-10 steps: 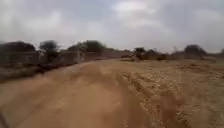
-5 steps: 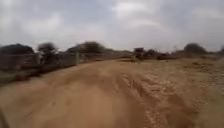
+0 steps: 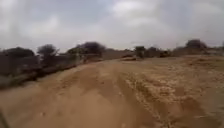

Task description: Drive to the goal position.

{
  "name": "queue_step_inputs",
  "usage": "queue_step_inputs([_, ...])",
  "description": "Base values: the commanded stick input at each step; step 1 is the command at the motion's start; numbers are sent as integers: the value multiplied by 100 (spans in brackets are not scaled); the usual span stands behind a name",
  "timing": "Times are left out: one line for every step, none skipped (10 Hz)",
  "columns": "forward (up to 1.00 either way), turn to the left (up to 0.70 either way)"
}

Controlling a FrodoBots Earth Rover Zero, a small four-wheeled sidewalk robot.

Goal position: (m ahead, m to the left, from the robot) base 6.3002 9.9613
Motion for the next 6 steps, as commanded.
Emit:
queue_step_inputs([50,16])
queue_step_inputs([50,0])
queue_step_inputs([50,0])
queue_step_inputs([50,0])
queue_step_inputs([50,0])
queue_step_inputs([50,0])
